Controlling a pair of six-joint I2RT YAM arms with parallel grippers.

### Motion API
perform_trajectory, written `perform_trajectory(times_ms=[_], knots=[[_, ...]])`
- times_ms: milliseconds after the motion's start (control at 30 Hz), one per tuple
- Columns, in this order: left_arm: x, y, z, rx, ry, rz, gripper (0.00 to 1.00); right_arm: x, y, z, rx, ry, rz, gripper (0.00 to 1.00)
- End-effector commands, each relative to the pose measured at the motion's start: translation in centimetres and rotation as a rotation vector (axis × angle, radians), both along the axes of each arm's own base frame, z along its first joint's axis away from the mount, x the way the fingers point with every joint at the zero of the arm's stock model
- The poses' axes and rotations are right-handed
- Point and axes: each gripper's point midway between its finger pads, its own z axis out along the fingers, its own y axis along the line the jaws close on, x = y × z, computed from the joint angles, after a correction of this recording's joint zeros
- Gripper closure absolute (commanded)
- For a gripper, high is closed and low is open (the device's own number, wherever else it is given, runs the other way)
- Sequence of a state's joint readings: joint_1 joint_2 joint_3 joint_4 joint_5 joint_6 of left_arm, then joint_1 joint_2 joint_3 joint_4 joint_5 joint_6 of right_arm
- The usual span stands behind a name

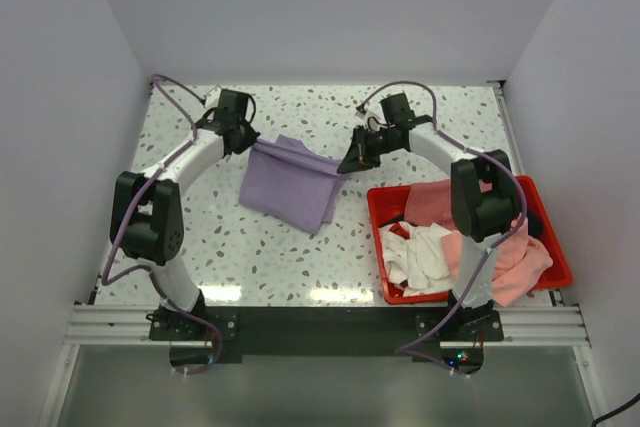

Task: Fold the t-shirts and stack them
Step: Fold the tshirt

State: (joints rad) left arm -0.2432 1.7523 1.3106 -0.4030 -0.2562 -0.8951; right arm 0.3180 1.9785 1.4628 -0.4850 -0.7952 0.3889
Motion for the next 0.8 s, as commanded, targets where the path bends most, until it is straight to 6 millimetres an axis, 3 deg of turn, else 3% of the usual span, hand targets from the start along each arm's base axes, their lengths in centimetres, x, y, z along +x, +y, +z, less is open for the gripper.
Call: perform_trajectory(times_ms=[0, 100, 200, 233, 267, 333, 367, 400, 467, 500, 567, 633, 700, 767], knots=[[3.4, 1.3, 2.3, 0.038, -0.102, 0.024, 1.0, 2.6, -0.8, 0.4, -0.016, -0.044, -0.046, 1.0], [4.7, 0.6, 1.0, 0.034, -0.09, -0.002, 1.0, 3.6, -1.0, -0.4, -0.011, -0.032, -0.069, 1.0], [6.0, -0.2, 1.0, 0.018, -0.103, -0.035, 0.96, 4.9, -1.7, -1.3, -0.003, -0.023, -0.116, 1.0], [6.7, -0.7, 0.7, 0.013, -0.107, -0.049, 0.94, 5.4, -2.0, -1.6, -0.01, -0.028, -0.136, 1.0], [7.0, -0.8, 0.6, 0.017, -0.108, -0.065, 0.83, 6.0, -2.2, -1.8, -0.01, -0.034, -0.15, 1.0], [7.8, -1.5, 0.6, 0.006, -0.117, -0.098, 0.6, 7.2, -2.4, -1.4, -0.013, -0.058, -0.167, 0.89], [7.9, -1.6, 0.8, 0.008, -0.121, -0.114, 0.38, 7.5, -2.5, -1.3, -0.018, -0.062, -0.168, 0.63], [8.0, -1.9, 1.0, 0.001, -0.125, -0.132, 0.29, 8.3, -2.3, -0.5, -0.014, -0.093, -0.158, 0.46], [7.9, -2.0, 1.5, 0.006, -0.137, -0.152, 0.06, 8.6, -2.4, 0.4, -0.026, -0.113, -0.147, 0.19], [7.7, -2.0, 2.6, 0.003, -0.158, -0.156, 0.01, 8.9, -2.6, 1.6, -0.028, -0.15, -0.147, 0.15], [7.0, -1.8, 2.9, 0.01, -0.165, -0.163, 0.0, 9.0, -2.8, 2.8, -0.044, -0.194, -0.156, 0.01], [6.1, -2.0, 3.7, -0.001, -0.187, -0.181, 0.0, 8.7, -3.6, 3.8, -0.086, -0.238, -0.182, 0.01], [5.4, -2.5, 4.8, -0.021, -0.215, -0.211, 0.0, 7.7, -3.4, 3.6, -0.113, -0.241, -0.173, 0.01], [4.7, -3.3, 4.5, -0.036, -0.215, -0.238, 0.0, 6.6, -2.7, 4.2, -0.112, -0.251, -0.155, 0.01]])
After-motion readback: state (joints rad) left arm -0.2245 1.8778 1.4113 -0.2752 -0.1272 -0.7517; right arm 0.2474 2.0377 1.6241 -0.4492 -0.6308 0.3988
